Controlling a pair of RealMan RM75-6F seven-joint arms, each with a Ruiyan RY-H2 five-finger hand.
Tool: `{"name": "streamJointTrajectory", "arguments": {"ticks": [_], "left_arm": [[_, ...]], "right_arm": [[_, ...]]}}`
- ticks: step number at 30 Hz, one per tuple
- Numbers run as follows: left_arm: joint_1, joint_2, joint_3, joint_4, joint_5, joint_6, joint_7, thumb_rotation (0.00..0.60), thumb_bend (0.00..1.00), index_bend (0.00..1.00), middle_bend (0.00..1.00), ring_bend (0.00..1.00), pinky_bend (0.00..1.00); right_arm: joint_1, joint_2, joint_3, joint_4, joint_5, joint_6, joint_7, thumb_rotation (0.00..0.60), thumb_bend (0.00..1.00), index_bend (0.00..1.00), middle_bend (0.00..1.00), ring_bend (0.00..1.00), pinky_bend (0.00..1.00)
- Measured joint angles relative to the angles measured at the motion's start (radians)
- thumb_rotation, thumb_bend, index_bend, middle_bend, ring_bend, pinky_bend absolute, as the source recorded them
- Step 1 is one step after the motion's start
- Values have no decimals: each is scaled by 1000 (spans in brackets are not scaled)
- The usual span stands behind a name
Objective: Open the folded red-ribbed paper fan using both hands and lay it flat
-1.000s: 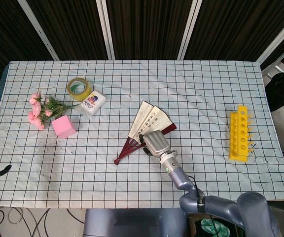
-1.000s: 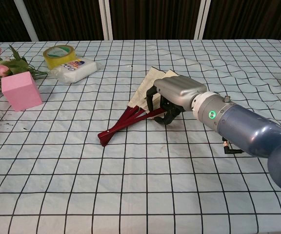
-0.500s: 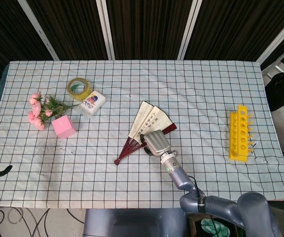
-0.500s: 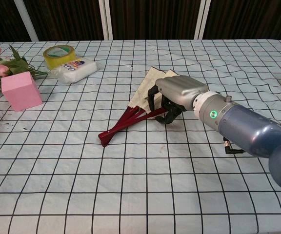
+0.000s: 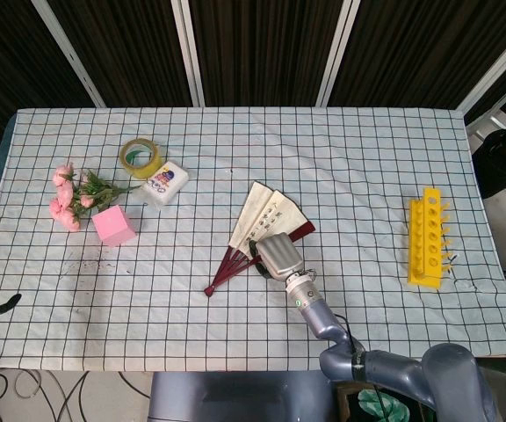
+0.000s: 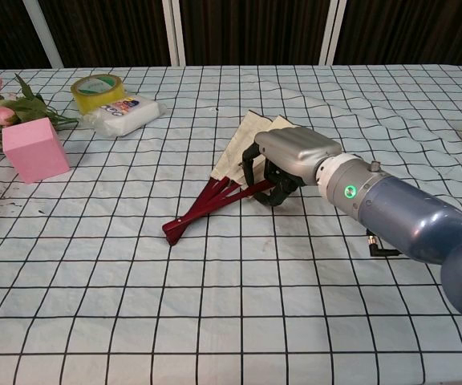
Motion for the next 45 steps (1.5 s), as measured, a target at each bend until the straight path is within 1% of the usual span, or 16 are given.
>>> {"name": "streamJointTrajectory", "arguments": {"ticks": [3, 7, 17, 24, 30, 37, 39, 41, 43, 45], "left_arm": [[0, 0, 0, 0, 0, 1, 1, 600, 9, 0, 0, 0, 0], [0, -1, -1, 0, -1, 1, 2, 600, 9, 0, 0, 0, 0], [2, -2, -1, -3, -2, 5, 2, 600, 9, 0, 0, 0, 0], [4, -7, -2, 1, -3, 14, 11, 600, 9, 0, 0, 0, 0], [6, -15, -12, 3, -11, 29, 22, 600, 13, 0, 0, 0, 0], [1, -8, -35, -18, -9, 53, 44, 600, 27, 10, 0, 0, 6], [-9, -1, -51, -37, -9, 55, 49, 600, 36, 49, 8, 9, 39], [-27, 11, -70, -59, -6, 52, 60, 600, 47, 118, 75, 71, 116], [-57, 27, -93, -81, 4, 43, 86, 600, 60, 184, 189, 185, 241], [-96, 42, -119, -97, 17, 30, 121, 600, 72, 199, 234, 225, 291]], "right_arm": [[0, 0, 0, -2, -7, 3, 7, 600, 488, 662, 924, 972, 918], [-1, 5, -2, -4, -35, 18, 31, 600, 546, 736, 924, 973, 917], [-18, 31, -15, -24, -87, 60, 82, 600, 585, 805, 927, 976, 917], [-28, 63, -12, -61, -126, 104, 111, 600, 647, 860, 951, 994, 918], [-32, 117, 9, -115, -161, 148, 142, 600, 658, 885, 960, 1000, 917], [-24, 196, 59, -193, -176, 172, 156, 600, 658, 897, 965, 1000, 918], [-20, 216, 73, -213, -176, 173, 155, 600, 658, 897, 965, 1000, 918], [-16, 240, 89, -239, -174, 173, 152, 600, 659, 899, 966, 1000, 918], [-12, 263, 99, -268, -169, 170, 148, 600, 659, 902, 967, 1000, 918], [-10, 282, 108, -294, -159, 162, 145, 600, 658, 902, 967, 1000, 918]]}}
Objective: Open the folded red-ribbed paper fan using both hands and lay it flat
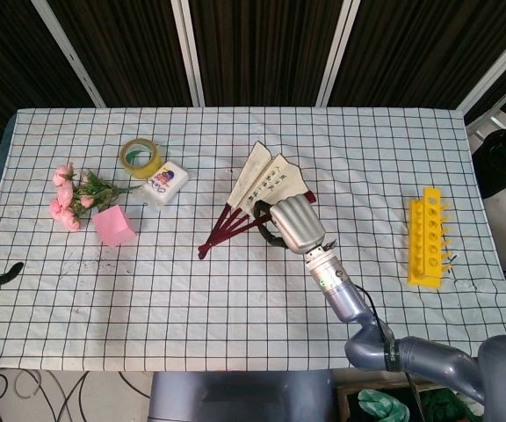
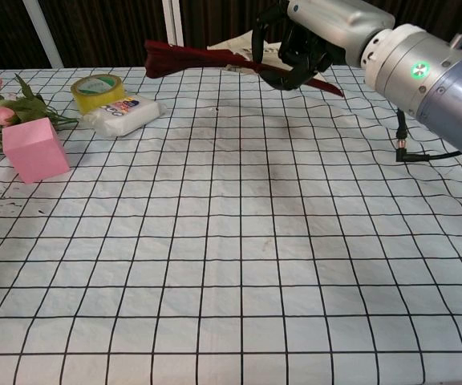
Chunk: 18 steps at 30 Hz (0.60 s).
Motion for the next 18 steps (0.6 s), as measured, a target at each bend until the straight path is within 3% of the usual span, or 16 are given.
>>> {"name": "streamJointTrajectory", "arguments": {"ticks": [5, 12, 18], "left_arm": [[-111, 23, -65, -13, 17, -61, 88, 600, 86, 203, 316, 296, 343], [-313, 22, -145, 68, 24, -197, 241, 600, 96, 283, 702, 654, 619], [-444, -17, -168, 186, 33, -302, 284, 600, 97, 340, 834, 776, 739]], "right_arm": [[9, 63, 22, -85, 40, -40, -10, 600, 658, 903, 967, 1000, 918], [22, 132, 33, -180, 54, -63, -39, 600, 658, 912, 971, 1000, 918], [34, 164, 31, -242, 64, -76, -73, 600, 658, 914, 971, 1000, 918]]}}
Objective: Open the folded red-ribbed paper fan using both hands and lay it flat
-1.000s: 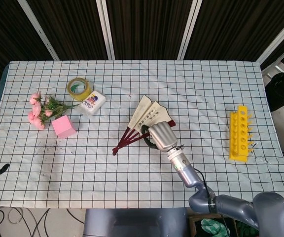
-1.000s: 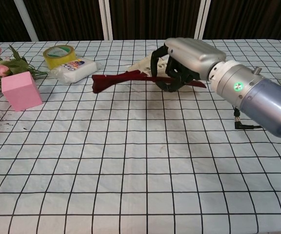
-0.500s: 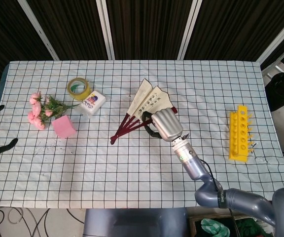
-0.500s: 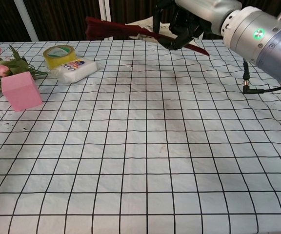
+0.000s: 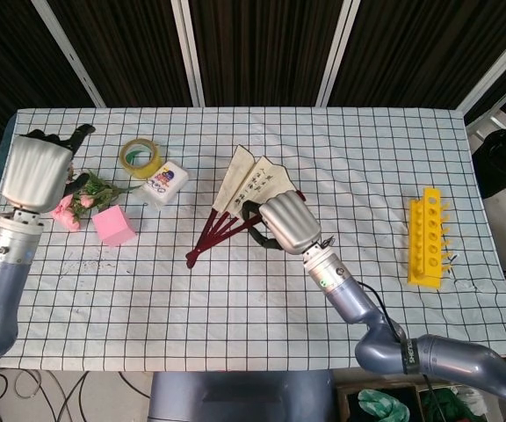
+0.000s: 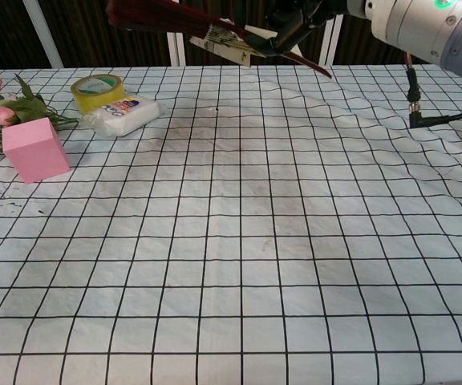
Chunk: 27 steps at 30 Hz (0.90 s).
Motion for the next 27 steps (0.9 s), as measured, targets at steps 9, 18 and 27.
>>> {"name": "streamJointTrajectory", "arguments": {"ticks": [9, 18, 27], "left_arm": [[-93, -28, 51, 81, -5, -144, -44, 600, 96, 407, 863, 818, 788], [-139, -51, 105, 136, 46, -189, -93, 600, 96, 431, 876, 837, 833], [-185, -113, 134, 200, 88, -197, -132, 600, 96, 446, 875, 837, 833]], "right_arm": [[27, 41, 5, -83, 34, -23, -38, 600, 658, 920, 977, 1000, 918], [49, 71, 1, -152, 50, -39, -56, 600, 658, 922, 978, 1000, 918], [74, 88, 0, -204, 91, -53, -81, 600, 658, 928, 983, 1000, 918]]}}
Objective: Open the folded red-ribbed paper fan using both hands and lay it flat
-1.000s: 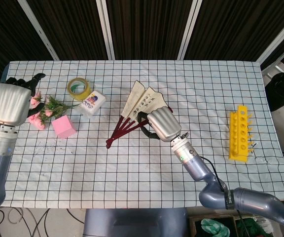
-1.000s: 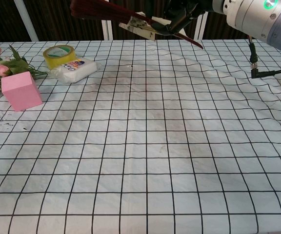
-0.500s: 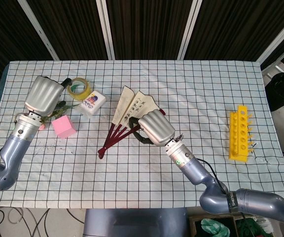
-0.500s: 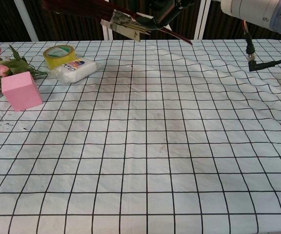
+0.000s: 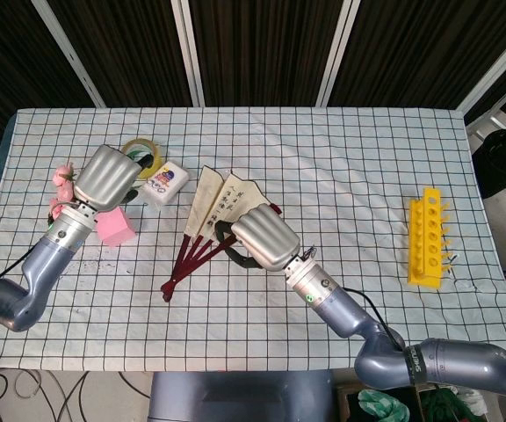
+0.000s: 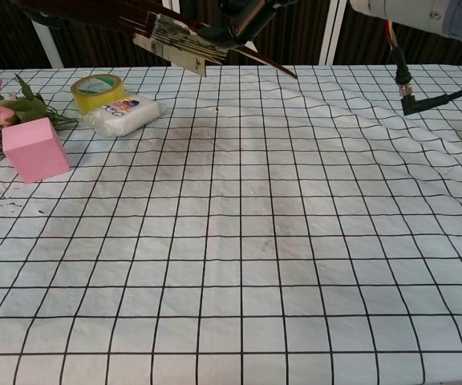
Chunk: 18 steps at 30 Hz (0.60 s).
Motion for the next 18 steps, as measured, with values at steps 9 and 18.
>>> {"name": "streamJointTrajectory", "arguments": {"ticks": [9, 18], "left_arm": [[-53, -57, 26, 84, 73, 8, -89, 600, 96, 473, 875, 838, 833], [-102, -100, 60, 147, 122, -2, -154, 600, 97, 483, 875, 838, 833]], "right_arm": [[17, 10, -3, -36, 46, -1, -11, 600, 658, 928, 983, 1000, 918], [39, 17, 14, -40, 76, 1, 0, 600, 658, 928, 983, 1000, 918]]}}
